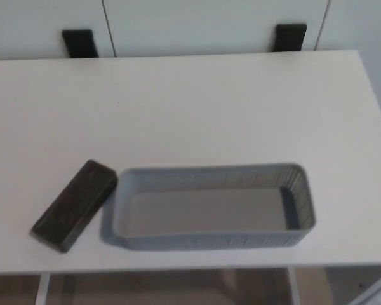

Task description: The robot walks towards a desk on which an eraser is kept on the left hand side and a container is kept on the right hand side. The robot picks up the eraser using its left hand and places it in the container.

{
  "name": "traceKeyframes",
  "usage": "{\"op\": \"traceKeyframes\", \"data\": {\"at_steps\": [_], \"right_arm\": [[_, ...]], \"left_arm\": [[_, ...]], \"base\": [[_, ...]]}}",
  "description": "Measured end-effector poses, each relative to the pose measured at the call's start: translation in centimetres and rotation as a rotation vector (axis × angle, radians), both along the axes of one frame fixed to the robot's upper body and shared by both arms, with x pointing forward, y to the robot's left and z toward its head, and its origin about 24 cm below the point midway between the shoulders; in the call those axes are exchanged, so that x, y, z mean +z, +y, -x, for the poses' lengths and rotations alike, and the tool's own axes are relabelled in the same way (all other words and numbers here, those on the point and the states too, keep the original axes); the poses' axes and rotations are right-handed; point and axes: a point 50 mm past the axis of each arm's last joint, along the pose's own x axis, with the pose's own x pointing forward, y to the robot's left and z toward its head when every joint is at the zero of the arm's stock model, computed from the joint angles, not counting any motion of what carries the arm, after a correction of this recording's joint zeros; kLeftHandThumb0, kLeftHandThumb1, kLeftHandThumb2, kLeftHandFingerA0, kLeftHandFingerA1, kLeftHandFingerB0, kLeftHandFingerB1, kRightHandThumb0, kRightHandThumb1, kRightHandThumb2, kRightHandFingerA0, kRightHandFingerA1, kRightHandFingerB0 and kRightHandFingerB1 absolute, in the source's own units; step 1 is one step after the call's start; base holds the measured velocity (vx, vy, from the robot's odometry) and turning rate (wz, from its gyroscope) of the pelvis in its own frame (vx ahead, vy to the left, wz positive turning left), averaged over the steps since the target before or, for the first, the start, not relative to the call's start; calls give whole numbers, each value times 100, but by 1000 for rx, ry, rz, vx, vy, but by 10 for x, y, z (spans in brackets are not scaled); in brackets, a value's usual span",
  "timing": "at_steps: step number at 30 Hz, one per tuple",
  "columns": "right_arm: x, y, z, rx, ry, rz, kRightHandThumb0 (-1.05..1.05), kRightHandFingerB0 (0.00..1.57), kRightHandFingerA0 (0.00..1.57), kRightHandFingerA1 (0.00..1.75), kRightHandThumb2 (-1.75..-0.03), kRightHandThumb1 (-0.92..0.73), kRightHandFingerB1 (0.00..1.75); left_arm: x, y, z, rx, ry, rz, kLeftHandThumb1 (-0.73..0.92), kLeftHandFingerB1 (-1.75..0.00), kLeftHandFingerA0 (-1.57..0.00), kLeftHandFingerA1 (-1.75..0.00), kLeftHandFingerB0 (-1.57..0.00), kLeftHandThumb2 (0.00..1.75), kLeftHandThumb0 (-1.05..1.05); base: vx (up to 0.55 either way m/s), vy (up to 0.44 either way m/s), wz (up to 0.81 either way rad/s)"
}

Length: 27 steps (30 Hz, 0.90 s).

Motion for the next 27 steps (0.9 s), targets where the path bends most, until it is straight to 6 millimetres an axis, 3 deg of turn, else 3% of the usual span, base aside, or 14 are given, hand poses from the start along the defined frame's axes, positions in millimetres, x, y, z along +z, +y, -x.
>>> {"op": "traceKeyframes", "data": {"at_steps": [13,27], "right_arm": [[-4,3,7,6,29,-16,-34,33,51,57,-58,-62,45],[-3,5,0,24,17,-16,-38,35,51,57,-58,-60,45]], "left_arm": [[1,2,5,-49,58,8,60,-35,-44,-44,-42,58,-47],[1,3,1,-53,68,8,60,-36,-46,-46,-42,58,-49]], "base": [[-1,109,-2],[50,5,4]]}}
